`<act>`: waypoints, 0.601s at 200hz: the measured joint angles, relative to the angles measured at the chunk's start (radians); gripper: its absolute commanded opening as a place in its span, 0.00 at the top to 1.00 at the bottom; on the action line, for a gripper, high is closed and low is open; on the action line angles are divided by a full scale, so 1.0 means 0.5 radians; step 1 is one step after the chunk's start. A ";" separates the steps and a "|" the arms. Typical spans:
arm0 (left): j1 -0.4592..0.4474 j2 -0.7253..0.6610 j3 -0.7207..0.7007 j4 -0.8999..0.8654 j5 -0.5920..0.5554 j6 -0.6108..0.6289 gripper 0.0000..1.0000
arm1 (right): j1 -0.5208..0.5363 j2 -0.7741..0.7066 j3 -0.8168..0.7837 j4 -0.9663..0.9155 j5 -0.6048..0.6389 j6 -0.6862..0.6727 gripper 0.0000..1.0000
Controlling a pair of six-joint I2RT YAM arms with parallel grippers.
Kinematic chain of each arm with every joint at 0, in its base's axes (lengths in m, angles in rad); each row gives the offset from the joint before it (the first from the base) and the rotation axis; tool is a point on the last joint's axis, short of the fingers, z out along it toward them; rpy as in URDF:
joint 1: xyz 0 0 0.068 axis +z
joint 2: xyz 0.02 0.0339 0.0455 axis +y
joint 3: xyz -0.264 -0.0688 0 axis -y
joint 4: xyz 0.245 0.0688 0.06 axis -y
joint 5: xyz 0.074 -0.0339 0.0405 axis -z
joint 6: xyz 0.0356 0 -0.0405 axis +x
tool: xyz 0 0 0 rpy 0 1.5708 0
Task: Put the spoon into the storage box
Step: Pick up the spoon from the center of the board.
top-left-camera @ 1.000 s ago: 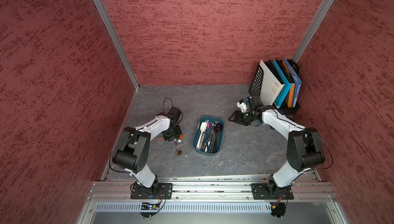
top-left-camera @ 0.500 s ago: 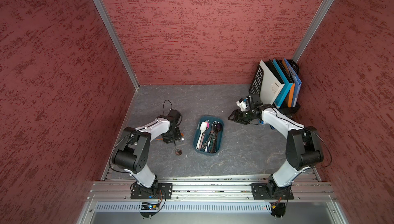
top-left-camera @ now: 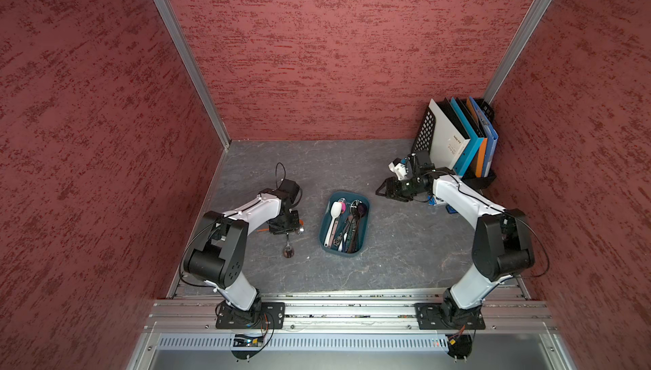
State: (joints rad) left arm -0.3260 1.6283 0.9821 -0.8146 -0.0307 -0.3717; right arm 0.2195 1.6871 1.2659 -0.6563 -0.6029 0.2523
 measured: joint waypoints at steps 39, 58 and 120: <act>-0.063 -0.023 0.269 -0.160 0.116 0.041 1.00 | 0.113 0.023 -0.004 -0.006 -0.081 0.023 0.43; -0.064 -0.041 0.411 -0.198 0.188 -0.060 1.00 | 0.192 0.022 -0.031 0.082 -0.119 0.102 0.43; -0.273 0.137 0.807 -0.251 0.480 -0.260 1.00 | 0.421 0.121 -0.005 0.374 -0.162 0.323 0.45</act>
State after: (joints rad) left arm -0.4625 1.6970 1.3857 -0.9401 0.2092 -0.5018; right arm 0.4301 1.7473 1.2636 -0.4694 -0.6838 0.4137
